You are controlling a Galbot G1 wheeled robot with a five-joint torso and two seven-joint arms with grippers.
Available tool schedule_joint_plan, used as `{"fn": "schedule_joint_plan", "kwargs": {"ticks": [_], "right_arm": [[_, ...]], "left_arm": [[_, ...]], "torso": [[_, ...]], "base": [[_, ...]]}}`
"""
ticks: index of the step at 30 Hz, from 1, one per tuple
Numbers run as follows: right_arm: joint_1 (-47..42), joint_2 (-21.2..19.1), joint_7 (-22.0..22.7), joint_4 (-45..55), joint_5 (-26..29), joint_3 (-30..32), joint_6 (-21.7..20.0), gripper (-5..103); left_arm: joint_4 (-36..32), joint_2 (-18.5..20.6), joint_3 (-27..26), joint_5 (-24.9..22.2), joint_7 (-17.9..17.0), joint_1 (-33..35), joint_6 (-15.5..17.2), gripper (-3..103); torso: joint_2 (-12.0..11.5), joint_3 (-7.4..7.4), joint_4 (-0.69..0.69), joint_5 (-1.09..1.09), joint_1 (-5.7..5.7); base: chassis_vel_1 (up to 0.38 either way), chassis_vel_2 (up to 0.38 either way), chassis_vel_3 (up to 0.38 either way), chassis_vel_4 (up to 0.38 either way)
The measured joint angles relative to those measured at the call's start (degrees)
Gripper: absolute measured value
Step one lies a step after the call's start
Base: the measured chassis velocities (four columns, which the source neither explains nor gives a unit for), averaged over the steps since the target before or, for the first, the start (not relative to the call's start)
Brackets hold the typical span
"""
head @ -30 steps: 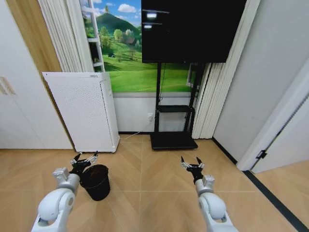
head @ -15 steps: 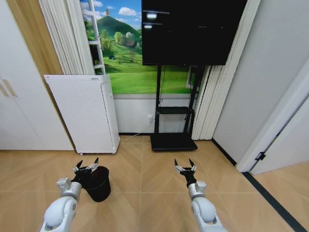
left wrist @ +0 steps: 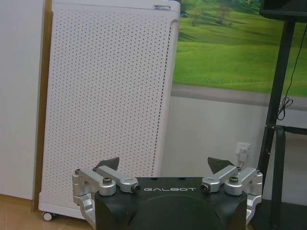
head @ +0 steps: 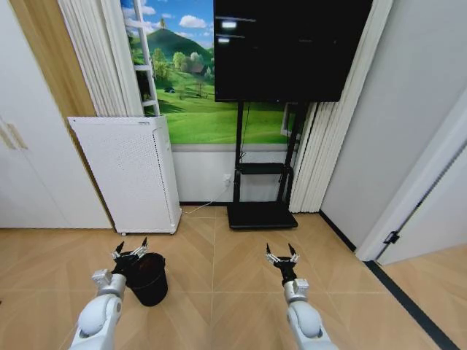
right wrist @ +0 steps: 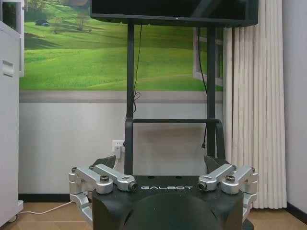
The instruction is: Pick up the trash bin and place the garbage on the floor into it.
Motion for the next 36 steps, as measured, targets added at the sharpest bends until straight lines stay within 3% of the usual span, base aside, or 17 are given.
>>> {"fn": "schedule_joint_plan", "kwargs": {"ticks": [15, 36], "right_arm": [[-0.35, -0.41, -0.24, -0.27, 0.08, 0.83, -0.54, 100], [-0.79, -0.23, -0.66, 0.62, 0.14, 0.82, -1.68, 100]], "left_arm": [[-2.02, -0.37, 0.22, 0.69, -1.14, -0.13, 2.78, 100], [-2.21, 0.41, -0.15, -0.37, -1.15, -0.50, 3.87, 100]], "torso": [[3.54, 2.14, 0.00, 0.01, 1.40], [8.42, 5.06, 0.00, 0.00, 3.36]], "base": [[0.000, 0.000, 0.000, 0.000], [0.000, 0.000, 0.000, 0.000]]}}
